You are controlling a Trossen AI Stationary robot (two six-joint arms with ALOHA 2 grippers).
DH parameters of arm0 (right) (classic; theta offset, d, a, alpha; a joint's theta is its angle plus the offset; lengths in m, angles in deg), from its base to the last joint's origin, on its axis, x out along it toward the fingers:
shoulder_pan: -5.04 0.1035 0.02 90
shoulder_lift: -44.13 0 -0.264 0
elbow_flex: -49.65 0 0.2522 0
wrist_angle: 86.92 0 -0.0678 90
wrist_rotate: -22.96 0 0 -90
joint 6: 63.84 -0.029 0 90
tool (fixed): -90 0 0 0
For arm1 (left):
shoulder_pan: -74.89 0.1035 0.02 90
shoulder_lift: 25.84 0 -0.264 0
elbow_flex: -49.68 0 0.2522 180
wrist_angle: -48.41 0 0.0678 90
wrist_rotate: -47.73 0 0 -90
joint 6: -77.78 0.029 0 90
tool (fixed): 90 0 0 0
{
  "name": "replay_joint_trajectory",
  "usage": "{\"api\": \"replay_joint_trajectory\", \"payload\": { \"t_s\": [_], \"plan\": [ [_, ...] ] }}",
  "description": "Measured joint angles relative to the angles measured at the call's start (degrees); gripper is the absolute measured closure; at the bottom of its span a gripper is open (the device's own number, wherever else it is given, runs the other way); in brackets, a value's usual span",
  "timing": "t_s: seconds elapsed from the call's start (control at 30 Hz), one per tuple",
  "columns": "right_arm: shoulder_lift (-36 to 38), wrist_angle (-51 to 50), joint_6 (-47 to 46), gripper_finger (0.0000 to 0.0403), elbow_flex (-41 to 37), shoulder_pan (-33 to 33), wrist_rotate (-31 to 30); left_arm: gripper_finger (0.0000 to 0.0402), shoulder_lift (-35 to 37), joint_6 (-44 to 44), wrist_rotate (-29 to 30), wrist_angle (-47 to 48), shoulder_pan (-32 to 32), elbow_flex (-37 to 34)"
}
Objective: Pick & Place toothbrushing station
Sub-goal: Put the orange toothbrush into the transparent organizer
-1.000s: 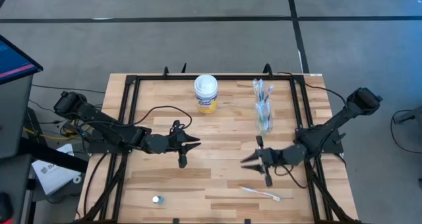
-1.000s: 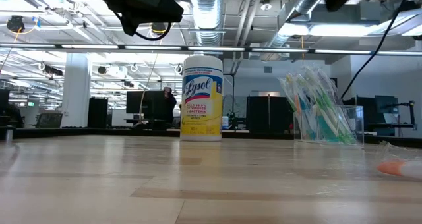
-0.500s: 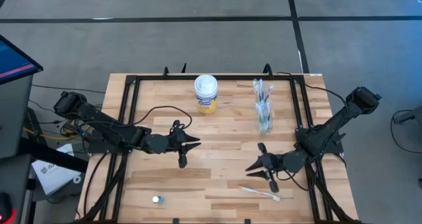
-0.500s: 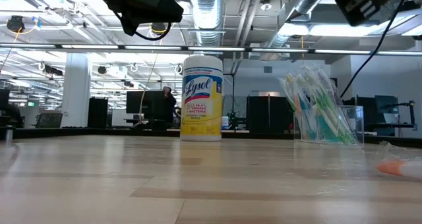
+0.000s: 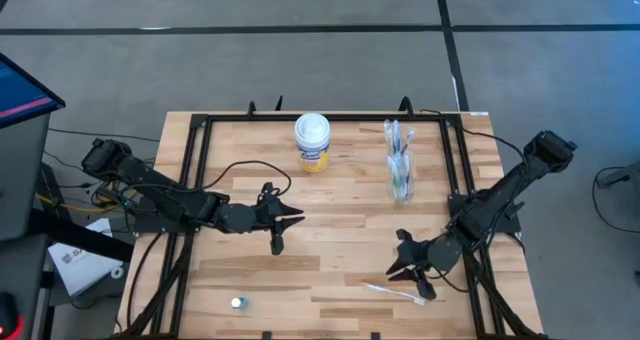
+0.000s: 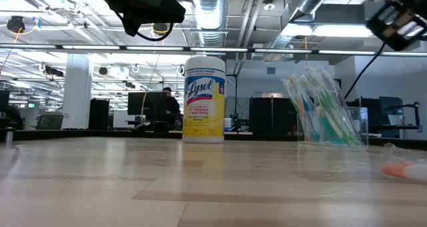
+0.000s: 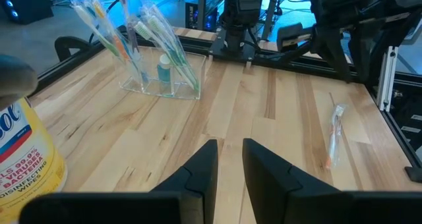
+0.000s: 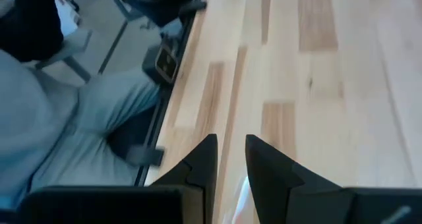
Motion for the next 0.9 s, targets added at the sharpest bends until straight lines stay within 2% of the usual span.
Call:
{"api": "replay_joint_trajectory", "payload": {
  "t_s": [0.33,0.67,0.9],
  "plan": [
    [-0.17,-10.33,-13.07,0.0332,0.0,5.32,0.93,0.0334,0.0,0.0,0.0,0.07,0.0,0.0],
    [-0.32,-12.1,-21.45,0.0332,0.0,9.64,1.03,0.0334,0.0,0.0,0.0,0.11,0.0,-0.02],
    [-6.28,-11.5,-23.75,0.0332,0.0,10.52,3.56,0.0334,0.0,0.0,-0.01,0.13,0.0,-0.02]
  ]
}}
